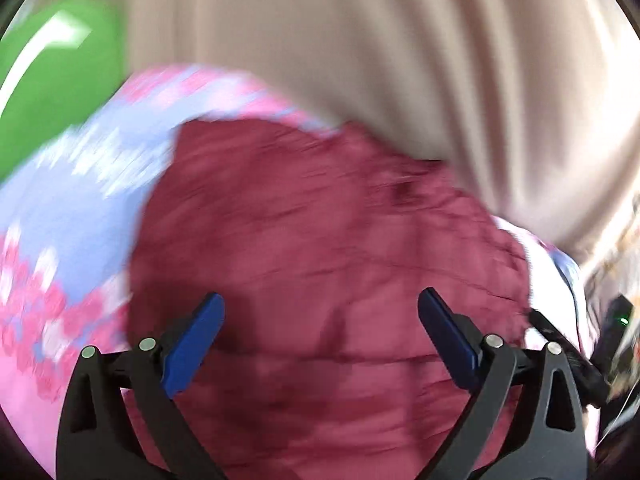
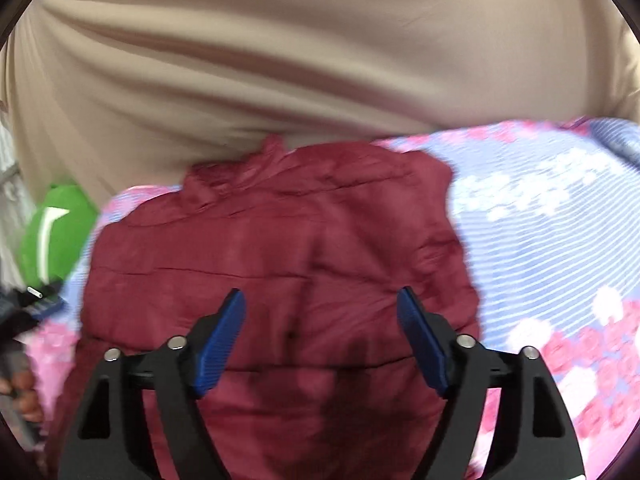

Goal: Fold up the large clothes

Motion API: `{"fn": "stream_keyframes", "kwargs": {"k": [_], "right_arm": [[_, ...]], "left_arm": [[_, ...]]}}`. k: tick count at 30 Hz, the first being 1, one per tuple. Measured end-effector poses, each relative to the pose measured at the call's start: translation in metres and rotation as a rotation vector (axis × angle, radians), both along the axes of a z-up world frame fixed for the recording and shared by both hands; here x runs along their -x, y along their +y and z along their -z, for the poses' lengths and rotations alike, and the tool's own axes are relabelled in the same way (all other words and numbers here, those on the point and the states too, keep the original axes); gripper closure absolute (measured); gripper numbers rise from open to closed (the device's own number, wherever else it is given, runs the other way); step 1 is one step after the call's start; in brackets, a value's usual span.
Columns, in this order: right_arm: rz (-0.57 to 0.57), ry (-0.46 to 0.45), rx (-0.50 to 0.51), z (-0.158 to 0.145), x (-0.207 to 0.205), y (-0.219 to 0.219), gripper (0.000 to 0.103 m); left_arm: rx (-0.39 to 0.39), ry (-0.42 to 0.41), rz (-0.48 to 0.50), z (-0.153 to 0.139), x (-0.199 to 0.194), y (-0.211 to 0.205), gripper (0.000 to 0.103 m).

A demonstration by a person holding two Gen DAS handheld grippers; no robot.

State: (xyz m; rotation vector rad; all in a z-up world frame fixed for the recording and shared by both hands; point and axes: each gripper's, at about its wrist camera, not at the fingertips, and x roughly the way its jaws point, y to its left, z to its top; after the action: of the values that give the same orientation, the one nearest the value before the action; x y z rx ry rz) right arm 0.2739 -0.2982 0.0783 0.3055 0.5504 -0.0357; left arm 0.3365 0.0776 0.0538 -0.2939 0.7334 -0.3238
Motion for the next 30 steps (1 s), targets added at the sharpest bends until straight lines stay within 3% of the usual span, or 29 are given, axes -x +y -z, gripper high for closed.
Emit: {"fn": "stream_keyframes", "kwargs": {"k": [3, 5, 6, 7, 8, 9, 10, 12, 16, 17, 18, 20, 22, 25, 27, 30], "right_arm": [[-0.004, 0.072, -0.003, 0.005, -0.015, 0.006, 0.026], [0.018, 0.113, 0.0, 0.013, -0.027, 0.009, 0.03], [0.02, 0.133, -0.008, 0.017, -0.033, 0.011, 0.038], [0.017, 0.152, -0.025, 0.02, -0.039, 0.013, 0.063], [0.006, 0.162, -0.039, 0.021, -0.044, 0.015, 0.086], [-0.001, 0.164, -0.047, 0.019, -0.047, 0.018, 0.093], [-0.001, 0.145, -0.048, 0.011, -0.049, 0.021, 0.097], [-0.007, 0.032, -0.025, -0.022, -0.04, 0.029, 0.098], [-0.04, -0.229, 0.034, -0.083, -0.007, 0.035, 0.099], [-0.012, -0.239, 0.072, -0.084, -0.007, 0.031, 0.099], [0.005, -0.211, 0.094, -0.078, -0.013, 0.027, 0.099], [0.068, -0.012, 0.131, -0.036, -0.047, 0.009, 0.099], [0.07, 0.169, 0.102, 0.023, -0.079, -0.011, 0.102], [0.098, 0.147, 0.134, 0.019, -0.079, -0.006, 0.1], [0.136, 0.135, 0.121, 0.006, -0.073, -0.007, 0.098], [0.259, 0.062, 0.053, -0.014, -0.045, -0.022, 0.085]], "left_arm": [[0.173, 0.162, -0.103, 0.037, -0.016, 0.049, 0.012], [0.364, 0.223, -0.152, 0.058, -0.015, 0.08, 0.015], [0.421, 0.234, -0.161, 0.063, -0.015, 0.089, 0.017], [0.424, 0.235, -0.16, 0.062, -0.016, 0.091, 0.018], [0.405, 0.228, -0.161, 0.06, -0.017, 0.09, 0.022], [0.375, 0.218, -0.161, 0.056, -0.019, 0.088, 0.028], [0.33, 0.204, -0.151, 0.049, -0.025, 0.079, 0.034], [0.261, 0.198, -0.137, 0.042, -0.039, 0.067, 0.059], [0.212, 0.22, -0.159, 0.056, -0.063, 0.053, 0.083], [0.189, 0.22, -0.171, 0.061, -0.067, 0.049, 0.086], [0.174, 0.215, -0.174, 0.065, -0.069, 0.045, 0.087], [0.114, 0.168, -0.186, 0.069, -0.065, 0.037, 0.087], [0.048, 0.122, -0.179, 0.069, -0.059, 0.027, 0.085], [-0.029, 0.08, -0.182, 0.07, -0.054, 0.019, 0.085], [-0.041, 0.075, -0.182, 0.07, -0.051, 0.018, 0.085], [-0.05, 0.065, -0.185, 0.069, -0.043, 0.018, 0.085]]}}
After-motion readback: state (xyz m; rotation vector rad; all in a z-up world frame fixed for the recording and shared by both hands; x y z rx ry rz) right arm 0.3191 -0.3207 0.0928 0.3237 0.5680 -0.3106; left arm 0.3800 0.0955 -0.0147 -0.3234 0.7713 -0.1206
